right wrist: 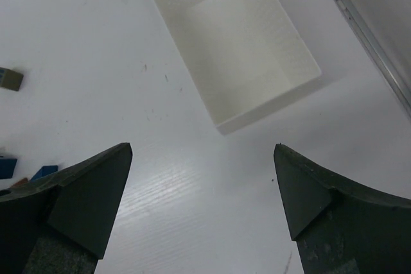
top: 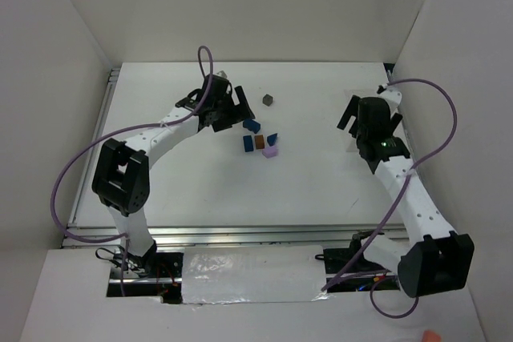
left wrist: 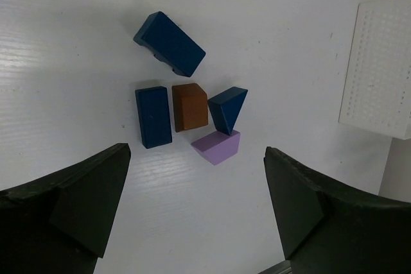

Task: Build the wood block tower

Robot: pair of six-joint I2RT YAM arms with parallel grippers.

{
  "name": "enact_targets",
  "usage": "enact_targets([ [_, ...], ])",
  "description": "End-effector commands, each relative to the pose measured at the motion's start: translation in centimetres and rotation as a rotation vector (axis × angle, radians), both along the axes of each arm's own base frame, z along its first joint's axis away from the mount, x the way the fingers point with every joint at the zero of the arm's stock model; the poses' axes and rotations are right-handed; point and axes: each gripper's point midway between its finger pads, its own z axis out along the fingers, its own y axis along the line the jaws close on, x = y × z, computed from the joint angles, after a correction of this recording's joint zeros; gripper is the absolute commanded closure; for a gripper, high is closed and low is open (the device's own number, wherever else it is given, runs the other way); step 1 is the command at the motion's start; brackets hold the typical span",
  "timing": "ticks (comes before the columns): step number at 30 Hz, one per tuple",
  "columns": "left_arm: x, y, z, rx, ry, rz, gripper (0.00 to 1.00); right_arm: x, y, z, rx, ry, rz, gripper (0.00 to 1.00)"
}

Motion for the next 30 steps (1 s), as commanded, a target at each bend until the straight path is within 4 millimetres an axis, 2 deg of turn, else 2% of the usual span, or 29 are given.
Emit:
enact_targets([
  [1,0.8,-0.2,1.7,-0.024,-0.04,0.062,0.01,-0.6,0.4,2.4,0.057,-0.177,-0.066,0.0],
  [2,0.7,-0.4,1.8,-0.024,-0.049,0.054,0.01,-1.0,1.1,1.1,0.061,-0.157,-0.024,0.0],
  [4,0.5,-0.4,1.6,-0.012,-0.056,0.039,0.01,-1.3,2.4,1.2,0.087,-0.176,0.059,0.0],
  [5,0.4,-0.5,1.6,-0.009,-0.061,0.025,0.01,-1.0,4.4,1.0,0.105,-0.179,0.186,0.0],
  [9,0.3,-0.6,1.4,0.013,-0.065,-0.009,0.01,-0.5,8.8,1.0,0.166,-0.166,0.413,0.0],
  [10,0.2,-0.6,1.1,0.018,-0.059,-0.011,0.01,-0.2,9.7,0.0,0.168,-0.126,0.452,0.0],
  [12,-0.1,-0.4,0.8,0.027,-0.044,-0.015,0.01,-0.3,12.4,-0.5,0.163,-0.083,0.576,0.0],
  [13,-0.1,-0.3,0.9,0.033,-0.048,-0.019,0.01,-0.1,13.3,-2.4,0.154,-0.013,0.603,0.0],
  [14,-0.2,-0.1,0.8,0.043,-0.053,-0.017,0.01,-0.2,15.1,-2.6,0.131,0.005,0.655,0.0],
  [17,-0.7,0.4,1.3,0.053,-0.075,-0.018,0.01,0.5,17.2,-5.8,0.06,0.107,0.674,0.0],
  [18,-0.7,0.6,1.9,0.051,-0.091,-0.017,0.01,0.1,18.8,-6.6,0.052,0.13,0.714,0.0],
  [19,-1.0,0.8,1.6,0.063,-0.089,-0.02,0.01,0.5,19.8,-8.1,0.052,0.17,0.726,0.0],
  [20,-1.1,1.1,1.9,0.067,-0.1,-0.014,0.01,0.3,21.0,-8.6,0.054,0.187,0.751,0.0],
  [21,-1.3,1.3,1.7,0.075,-0.098,-0.016,0.01,0.6,21.8,-8.7,0.063,0.202,0.759,0.0],
  [22,-1.4,1.5,1.7,0.08,-0.102,-0.016,0.01,0.6,22.4,-10.5,0.055,0.25,0.762,0.0],
  [24,-1.6,1.9,1.9,0.09,-0.109,-0.012,0.01,0.9,23.8,-11.1,0.054,0.268,0.76,0.0],
  [25,-1.7,2.1,2.1,0.095,-0.118,-0.011,0.01,1.0,24.2,-12.7,0.04,0.308,0.756,0.0],
  [26,-1.8,2.5,2.0,0.104,-0.119,-0.008,0.01,1.3,24.8,-12.6,0.037,0.307,0.756,0.0],
  [27,-1.7,2.6,2.0,0.106,-0.123,-0.008,0.01,1.6,25.1,-13.0,0.032,0.316,0.749,0.0],
  [28,-1.8,2.9,2.3,0.104,-0.13,-0.009,0.01,1.6,25.3,-14.3,0.021,0.35,0.747,0.0],
  [30,-1.9,3.5,1.9,0.103,-0.125,-0.012,0.01,2.1,25.5,-14.7,0.001,0.366,0.73,0.01],
])
